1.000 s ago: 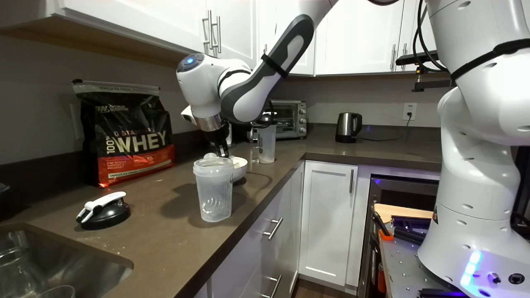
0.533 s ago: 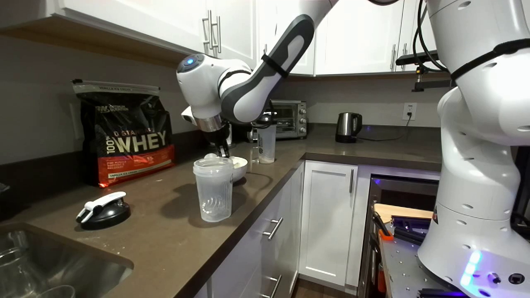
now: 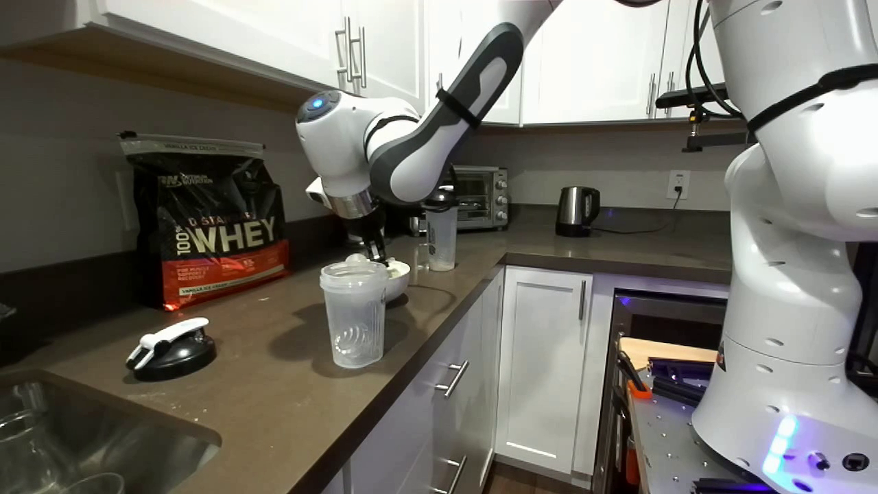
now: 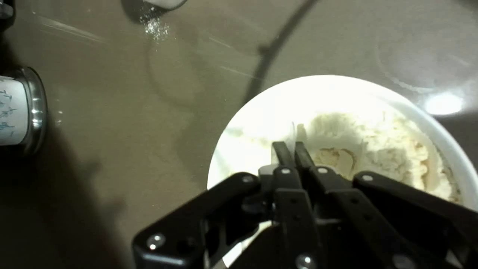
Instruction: Take one scoop of whey powder from the bowl and put it in the cup on the left
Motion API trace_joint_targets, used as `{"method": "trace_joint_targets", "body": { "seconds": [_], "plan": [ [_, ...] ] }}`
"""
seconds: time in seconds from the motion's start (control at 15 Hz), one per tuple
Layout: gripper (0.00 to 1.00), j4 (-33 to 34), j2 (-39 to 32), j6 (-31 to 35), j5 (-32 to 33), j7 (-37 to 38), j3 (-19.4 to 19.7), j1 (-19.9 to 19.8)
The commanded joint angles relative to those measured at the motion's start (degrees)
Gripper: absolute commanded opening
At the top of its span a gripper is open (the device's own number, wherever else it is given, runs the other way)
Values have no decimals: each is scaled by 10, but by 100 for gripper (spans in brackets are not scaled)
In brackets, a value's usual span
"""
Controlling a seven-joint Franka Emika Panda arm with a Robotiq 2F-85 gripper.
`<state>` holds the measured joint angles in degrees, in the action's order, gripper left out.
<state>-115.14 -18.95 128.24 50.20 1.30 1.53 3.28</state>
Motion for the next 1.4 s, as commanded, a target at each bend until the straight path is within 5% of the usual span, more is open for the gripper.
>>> {"method": "trace_joint_targets", "body": {
  "seconds": [0.0,1.33],
  "plan": [
    [1,-22,24,-11,3,5,-2,-1],
    [1,-41,36,-15,-13,-5,-23,2]
  ]
}}
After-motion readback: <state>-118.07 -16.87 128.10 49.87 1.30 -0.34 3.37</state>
